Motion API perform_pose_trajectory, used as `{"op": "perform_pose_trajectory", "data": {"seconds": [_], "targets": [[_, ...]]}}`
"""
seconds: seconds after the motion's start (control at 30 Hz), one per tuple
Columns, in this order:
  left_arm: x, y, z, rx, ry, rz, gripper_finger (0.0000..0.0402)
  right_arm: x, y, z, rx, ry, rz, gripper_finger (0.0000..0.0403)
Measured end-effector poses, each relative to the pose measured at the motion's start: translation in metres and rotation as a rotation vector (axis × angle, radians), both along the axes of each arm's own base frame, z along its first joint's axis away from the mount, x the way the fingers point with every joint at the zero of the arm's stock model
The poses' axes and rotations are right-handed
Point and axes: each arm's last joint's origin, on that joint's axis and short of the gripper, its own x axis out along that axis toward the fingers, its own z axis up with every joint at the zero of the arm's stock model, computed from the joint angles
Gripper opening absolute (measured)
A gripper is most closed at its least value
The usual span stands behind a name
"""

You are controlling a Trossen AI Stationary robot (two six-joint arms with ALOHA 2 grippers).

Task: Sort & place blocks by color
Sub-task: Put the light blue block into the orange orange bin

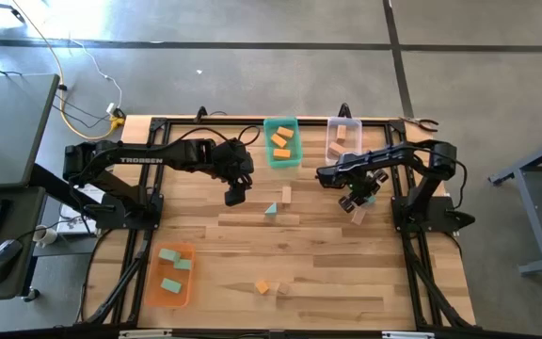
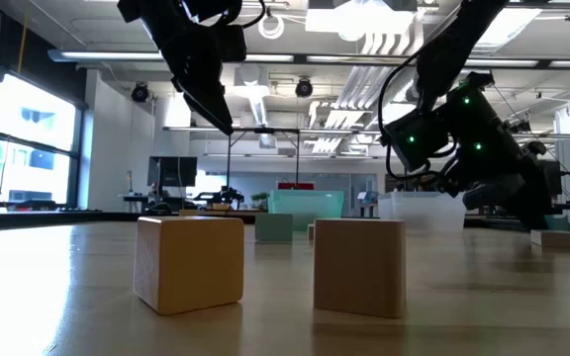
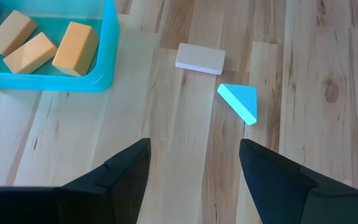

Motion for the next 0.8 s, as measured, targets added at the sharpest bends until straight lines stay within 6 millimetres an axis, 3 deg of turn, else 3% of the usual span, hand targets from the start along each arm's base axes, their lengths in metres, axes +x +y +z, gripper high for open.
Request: {"op": "perform_pose_trajectory", "data": {"seconds": [0.07,0.4,0.6,0.8], "targets": [[0.0,0.0,0.0,0.0,-0.001,0.0,0.0232,-0.001,0.0,0.001,0.008,0.003,0.012,0.0098],[0.001,0.0,0.0,0.0,-0.008,0.004,0.0232,-0.001,0.004,0.007,0.009,-0.021,0.052,0.0098],[0.001,0.0,0.001,-0.007,-0.013,0.016,0.0232,-0.004,0.011,0.032,-0.063,-0.134,0.073,0.0098],[0.002,0.001,0.002,-0.002,-0.029,0.016,0.0232,-0.011,0.019,0.067,-0.176,-0.36,0.079,0.0098]]}}
